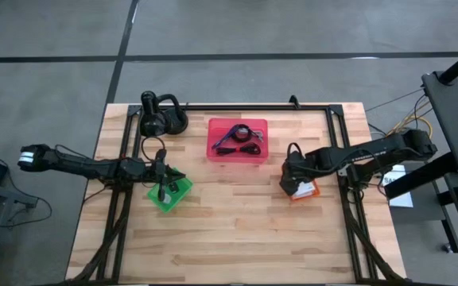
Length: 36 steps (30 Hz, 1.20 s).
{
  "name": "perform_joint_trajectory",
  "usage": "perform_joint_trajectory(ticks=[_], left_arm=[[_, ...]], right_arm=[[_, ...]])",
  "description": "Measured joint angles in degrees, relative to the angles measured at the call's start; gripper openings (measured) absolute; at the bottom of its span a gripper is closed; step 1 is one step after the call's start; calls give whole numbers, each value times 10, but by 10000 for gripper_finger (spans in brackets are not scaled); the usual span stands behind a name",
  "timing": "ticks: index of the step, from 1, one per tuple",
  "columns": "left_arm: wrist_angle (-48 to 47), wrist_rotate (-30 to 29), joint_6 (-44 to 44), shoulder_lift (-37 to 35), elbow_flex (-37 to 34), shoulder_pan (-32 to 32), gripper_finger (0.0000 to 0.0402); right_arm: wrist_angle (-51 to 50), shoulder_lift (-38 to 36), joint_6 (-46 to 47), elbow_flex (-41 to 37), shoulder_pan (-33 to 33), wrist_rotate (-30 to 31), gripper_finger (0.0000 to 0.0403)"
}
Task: Pick and place items into bin
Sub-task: Put the card reader box into the orange bin
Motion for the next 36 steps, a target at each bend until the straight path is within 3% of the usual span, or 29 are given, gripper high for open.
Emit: perform_joint_trajectory(ticks=[10,17,25,36], left_arm=[[0,0,0,0,0,0,0],[0,0,0,0,0,0,0],[0,0,0,0,0,0,0],[1,0,0,0,21,0,0]], right_arm=[[3,-1,-16,0,0,6,353],[0,6,-10,-1,-2,42,355],[-2,44,27,-1,0,17,382],[-30,76,-11,18,0,1,400]])
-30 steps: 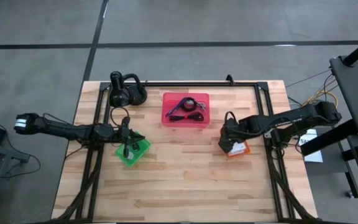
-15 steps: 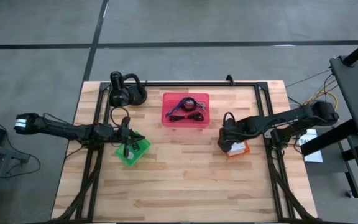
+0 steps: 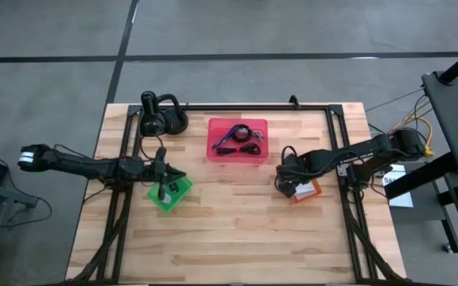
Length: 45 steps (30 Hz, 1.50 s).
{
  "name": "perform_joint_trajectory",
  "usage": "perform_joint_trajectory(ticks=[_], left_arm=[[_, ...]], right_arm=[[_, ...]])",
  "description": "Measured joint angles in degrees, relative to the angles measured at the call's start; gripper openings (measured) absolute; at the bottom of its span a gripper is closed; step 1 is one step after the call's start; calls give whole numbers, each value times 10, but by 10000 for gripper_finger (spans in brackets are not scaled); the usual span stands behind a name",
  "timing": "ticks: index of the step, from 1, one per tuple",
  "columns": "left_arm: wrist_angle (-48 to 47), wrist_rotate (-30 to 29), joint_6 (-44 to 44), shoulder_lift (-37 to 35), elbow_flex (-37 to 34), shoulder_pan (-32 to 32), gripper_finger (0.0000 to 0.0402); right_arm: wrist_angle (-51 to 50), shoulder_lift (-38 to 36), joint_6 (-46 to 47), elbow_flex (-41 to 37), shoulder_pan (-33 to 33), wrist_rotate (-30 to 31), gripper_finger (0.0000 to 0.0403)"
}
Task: Pick and place items into bin
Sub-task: Put the card reader box into the orange bin
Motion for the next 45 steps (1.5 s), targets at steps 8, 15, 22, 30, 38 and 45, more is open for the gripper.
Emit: perform_joint_trajectory(ticks=[8,15,22,30,38,45], left_arm=[[0,0,0,0,6,0,0],[-1,0,0,0,5,0,0],[0,0,0,0,4,0,0],[0,0,-1,0,3,0,0],[0,0,-1,0,4,0,0],[5,0,-1,-3,4,0,0]], right_arm=[[-21,-36,-5,32,0,14,400],[-70,-78,6,39,0,16,400],[-101,-80,27,39,0,17,400],[-93,-80,26,39,0,17,400],[-57,-80,-16,39,6,15,400],[-58,-80,-5,39,6,15,400]])
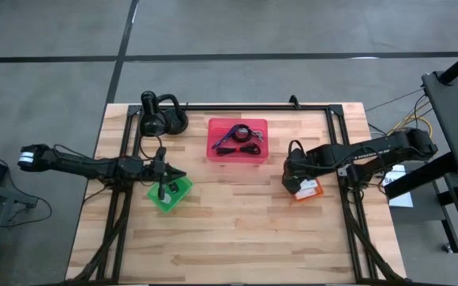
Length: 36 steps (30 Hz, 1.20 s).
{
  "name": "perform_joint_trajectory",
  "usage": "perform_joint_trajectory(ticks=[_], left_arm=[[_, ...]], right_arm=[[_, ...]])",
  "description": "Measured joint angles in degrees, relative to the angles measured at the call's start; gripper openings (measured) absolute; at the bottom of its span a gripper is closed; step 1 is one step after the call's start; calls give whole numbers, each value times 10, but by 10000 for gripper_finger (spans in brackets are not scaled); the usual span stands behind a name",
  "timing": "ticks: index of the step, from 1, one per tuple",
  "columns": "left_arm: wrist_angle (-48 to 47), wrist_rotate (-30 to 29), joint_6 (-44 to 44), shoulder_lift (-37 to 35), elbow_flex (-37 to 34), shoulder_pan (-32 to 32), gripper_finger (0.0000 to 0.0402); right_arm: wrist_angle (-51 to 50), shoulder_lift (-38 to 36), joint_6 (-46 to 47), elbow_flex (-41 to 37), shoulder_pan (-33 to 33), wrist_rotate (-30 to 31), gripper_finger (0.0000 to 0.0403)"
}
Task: Pick and place items into bin
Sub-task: Put the card reader box into the orange bin
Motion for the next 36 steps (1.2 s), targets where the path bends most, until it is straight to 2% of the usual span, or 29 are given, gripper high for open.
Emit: perform_joint_trajectory(ticks=[36], left_arm=[[-1,0,0,0,-3,0,0]], right_arm=[[2,0,49,0,0,-19,400]])
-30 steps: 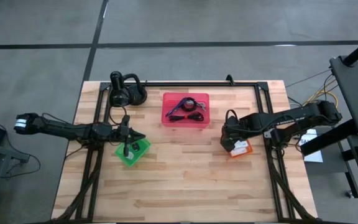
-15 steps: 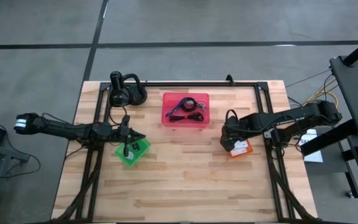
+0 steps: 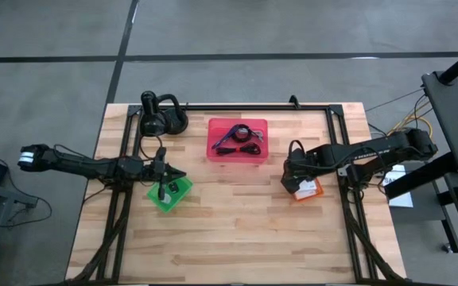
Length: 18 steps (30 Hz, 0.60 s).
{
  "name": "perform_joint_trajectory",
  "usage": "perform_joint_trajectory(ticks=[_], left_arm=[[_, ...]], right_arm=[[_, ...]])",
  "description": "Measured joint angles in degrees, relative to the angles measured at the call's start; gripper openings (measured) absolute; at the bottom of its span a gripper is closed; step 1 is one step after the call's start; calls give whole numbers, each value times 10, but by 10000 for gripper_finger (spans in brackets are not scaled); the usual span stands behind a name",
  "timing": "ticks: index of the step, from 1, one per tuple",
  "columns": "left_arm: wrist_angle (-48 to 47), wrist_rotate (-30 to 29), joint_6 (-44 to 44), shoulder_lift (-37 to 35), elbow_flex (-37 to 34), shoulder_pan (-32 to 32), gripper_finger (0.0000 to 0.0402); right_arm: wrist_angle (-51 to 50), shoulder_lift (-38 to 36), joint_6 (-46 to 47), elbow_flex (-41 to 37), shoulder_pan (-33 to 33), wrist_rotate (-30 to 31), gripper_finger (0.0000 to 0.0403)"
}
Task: Pick and place items into bin
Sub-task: Put the card reader box into the orange bin
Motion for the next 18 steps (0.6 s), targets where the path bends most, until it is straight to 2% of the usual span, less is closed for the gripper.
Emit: perform_joint_trajectory(ticks=[8,14,16,18], left_arm=[[0,0,0,0,0,0,0],[0,0,0,5,0,0,0],[0,0,0,9,0,0,0],[0,0,0,12,0,0,0]], right_arm=[[3,3,11,-3,0,-11,400],[52,2,-35,-5,-5,-18,400],[42,3,-21,-8,-15,-29,400],[16,3,-6,-9,-16,-12,400]])
